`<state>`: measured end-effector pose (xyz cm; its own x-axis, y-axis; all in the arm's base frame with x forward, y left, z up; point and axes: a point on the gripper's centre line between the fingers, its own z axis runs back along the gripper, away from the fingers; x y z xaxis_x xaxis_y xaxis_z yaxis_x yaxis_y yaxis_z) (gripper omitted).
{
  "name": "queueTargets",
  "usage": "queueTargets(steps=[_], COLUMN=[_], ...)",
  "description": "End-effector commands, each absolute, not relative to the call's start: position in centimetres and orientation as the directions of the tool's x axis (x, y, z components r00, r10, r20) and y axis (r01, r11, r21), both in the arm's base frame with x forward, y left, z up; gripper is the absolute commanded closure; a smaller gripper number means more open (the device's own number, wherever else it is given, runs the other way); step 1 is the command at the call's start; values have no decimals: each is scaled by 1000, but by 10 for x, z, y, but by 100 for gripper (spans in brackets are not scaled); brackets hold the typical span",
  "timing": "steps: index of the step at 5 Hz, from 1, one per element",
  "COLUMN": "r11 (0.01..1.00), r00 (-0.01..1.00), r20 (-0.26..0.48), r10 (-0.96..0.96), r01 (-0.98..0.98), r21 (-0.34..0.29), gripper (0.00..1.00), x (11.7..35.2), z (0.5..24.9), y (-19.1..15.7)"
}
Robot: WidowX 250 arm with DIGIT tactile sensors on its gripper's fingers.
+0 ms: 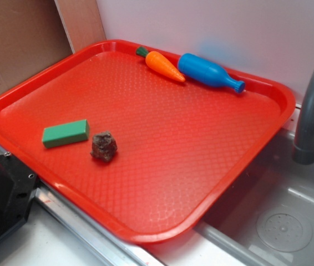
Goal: Grab the carrot.
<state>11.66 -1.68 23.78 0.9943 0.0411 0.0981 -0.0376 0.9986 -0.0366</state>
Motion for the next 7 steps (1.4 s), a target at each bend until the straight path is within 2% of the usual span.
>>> queueTargets(steps=[1, 2, 3, 4, 7], r11=[999, 958, 859, 798, 798], r00=[994, 953, 823, 746, 746], r20=[98, 121, 267, 305, 305], r10=[41, 279, 500, 593, 593], r01=[-38, -284, -510, -596, -596], r21=[-37, 29, -36, -94, -94], gripper=[0, 0, 0, 0, 0], x=[117, 143, 196, 221, 221], z=[238, 198, 176, 167, 167], y=[-17, -10, -6, 2, 2])
